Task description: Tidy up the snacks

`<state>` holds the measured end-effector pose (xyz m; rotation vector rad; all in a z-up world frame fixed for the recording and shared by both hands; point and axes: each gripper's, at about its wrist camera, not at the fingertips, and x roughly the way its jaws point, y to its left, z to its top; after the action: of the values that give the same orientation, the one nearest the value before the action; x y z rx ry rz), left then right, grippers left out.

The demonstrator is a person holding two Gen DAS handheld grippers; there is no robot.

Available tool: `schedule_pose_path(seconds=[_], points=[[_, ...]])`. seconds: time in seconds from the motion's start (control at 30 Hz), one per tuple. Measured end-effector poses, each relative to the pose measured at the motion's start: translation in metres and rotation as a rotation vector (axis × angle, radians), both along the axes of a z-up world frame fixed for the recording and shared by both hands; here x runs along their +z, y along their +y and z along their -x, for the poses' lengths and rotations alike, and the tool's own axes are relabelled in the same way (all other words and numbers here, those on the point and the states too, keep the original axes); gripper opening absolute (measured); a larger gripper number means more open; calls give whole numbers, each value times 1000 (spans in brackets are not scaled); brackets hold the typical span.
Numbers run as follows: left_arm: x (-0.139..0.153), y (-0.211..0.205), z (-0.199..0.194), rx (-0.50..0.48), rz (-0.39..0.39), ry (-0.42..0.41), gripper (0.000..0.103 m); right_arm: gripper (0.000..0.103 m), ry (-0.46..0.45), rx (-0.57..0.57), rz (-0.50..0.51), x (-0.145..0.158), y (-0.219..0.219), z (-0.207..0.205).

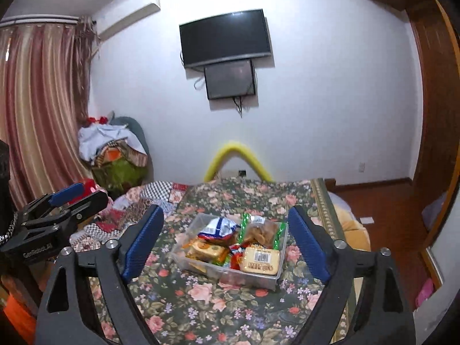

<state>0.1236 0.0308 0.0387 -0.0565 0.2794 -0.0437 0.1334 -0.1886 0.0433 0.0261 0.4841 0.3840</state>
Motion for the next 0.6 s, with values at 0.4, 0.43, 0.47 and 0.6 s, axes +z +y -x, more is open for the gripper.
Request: schedule_pose_path(seconds=[0.4, 0.43, 0.47, 0.6], points=[[-4, -15, 35, -6, -18, -36, 103, 103, -55, -23, 11, 0, -3, 30], [-6, -16, 37, -6, -18, -34, 103, 103, -58, -23, 16, 0, -2, 33], [-6, -17, 38, -6, -17, -34, 103, 103, -58, -25, 20, -1, -2, 34], [-9, -17, 44, -13, -6, -40, 103, 103, -56, -30, 14, -4, -4, 39]])
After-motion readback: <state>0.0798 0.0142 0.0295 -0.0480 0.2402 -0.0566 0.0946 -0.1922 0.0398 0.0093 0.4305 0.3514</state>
